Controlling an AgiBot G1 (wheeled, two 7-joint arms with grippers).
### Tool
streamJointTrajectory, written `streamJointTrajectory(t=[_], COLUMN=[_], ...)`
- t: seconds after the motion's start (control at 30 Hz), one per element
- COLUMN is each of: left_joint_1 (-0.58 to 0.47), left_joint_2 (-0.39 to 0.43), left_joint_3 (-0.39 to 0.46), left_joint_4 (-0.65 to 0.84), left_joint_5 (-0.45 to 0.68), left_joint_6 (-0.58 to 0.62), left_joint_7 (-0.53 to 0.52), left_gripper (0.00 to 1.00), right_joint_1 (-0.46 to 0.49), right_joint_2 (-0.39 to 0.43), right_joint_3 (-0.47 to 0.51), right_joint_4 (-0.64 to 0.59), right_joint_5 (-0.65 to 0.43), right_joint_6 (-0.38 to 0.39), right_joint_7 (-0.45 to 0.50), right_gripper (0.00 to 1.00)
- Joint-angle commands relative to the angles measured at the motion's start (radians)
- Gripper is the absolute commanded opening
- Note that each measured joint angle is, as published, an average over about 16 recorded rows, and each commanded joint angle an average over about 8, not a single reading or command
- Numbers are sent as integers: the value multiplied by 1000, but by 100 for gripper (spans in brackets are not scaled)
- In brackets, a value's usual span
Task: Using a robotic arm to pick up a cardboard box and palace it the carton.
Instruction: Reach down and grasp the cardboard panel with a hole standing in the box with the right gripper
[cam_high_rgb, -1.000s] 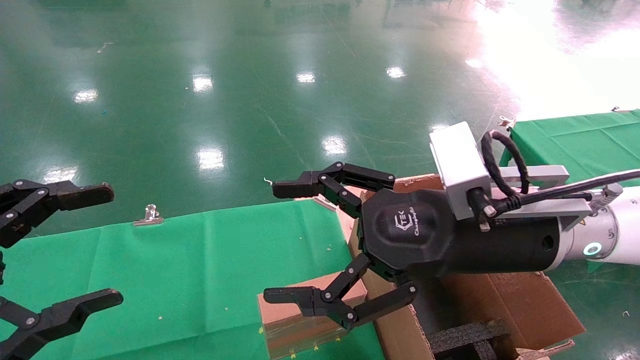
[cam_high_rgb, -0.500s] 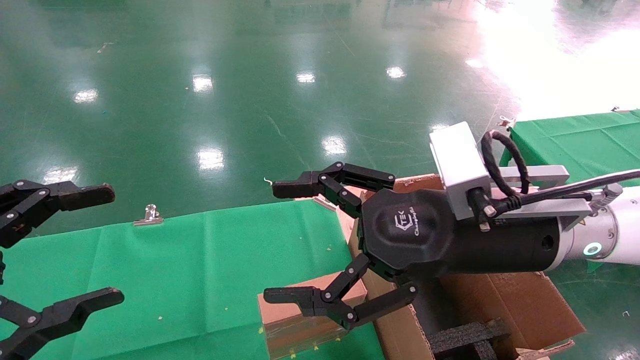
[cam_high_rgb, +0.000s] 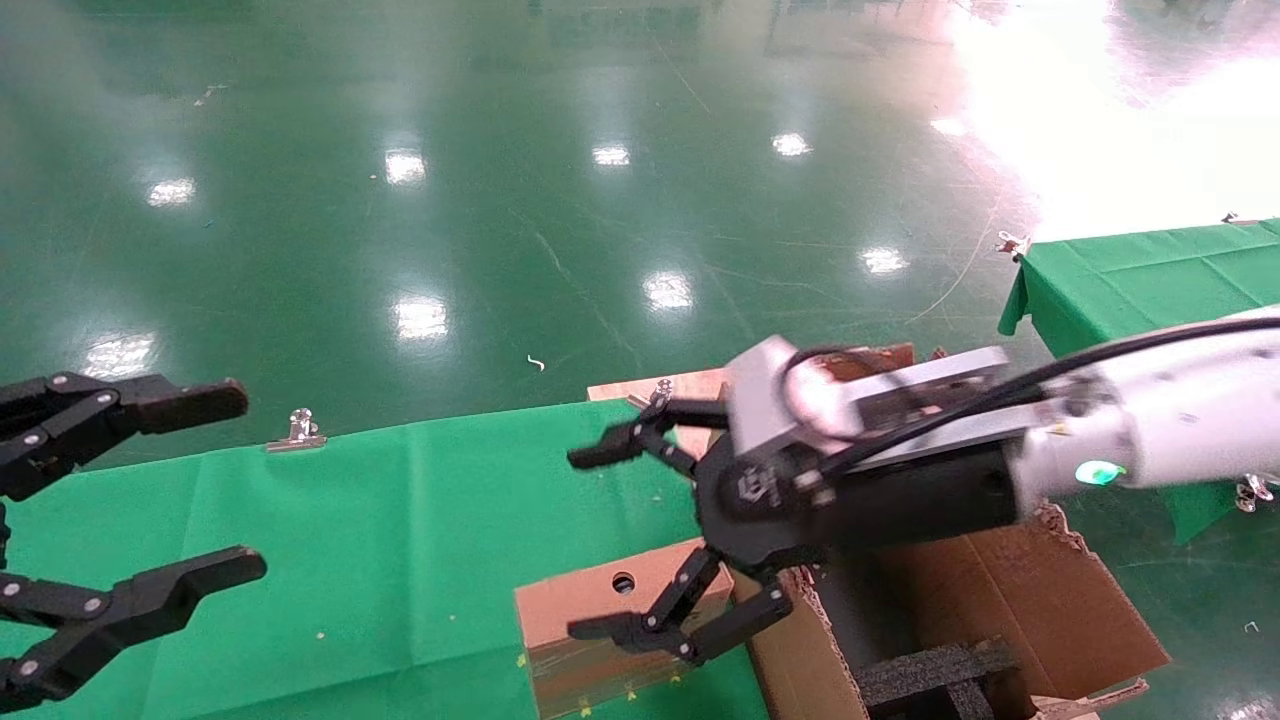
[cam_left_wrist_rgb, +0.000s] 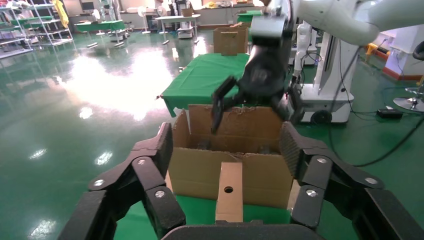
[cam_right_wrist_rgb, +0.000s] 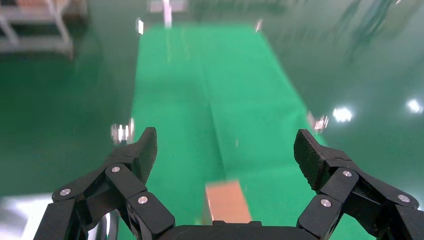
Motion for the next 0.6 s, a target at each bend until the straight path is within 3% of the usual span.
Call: streamJointTrajectory(t=[0.03, 0.23, 0.6], left_joint_1=[0, 0, 0], left_joint_2=[0, 0, 0], left_joint_3=[0, 0, 0], left_joint_4=[0, 0, 0], left_joint_5=[0, 0, 0], left_joint_6=[0, 0, 0], left_joint_7=[0, 0, 0], left_gripper=[0, 0, 0], right_joint_1=[51, 162, 316], right_joint_2=[-22, -89, -194], right_joint_3=[-40, -181, -422], right_joint_4=[-12, -78, -233], right_joint_5=[-70, -175, -266], right_joint_6=[-18, -28, -29], right_joint_7=[14, 6, -76], right_gripper=[100, 100, 100])
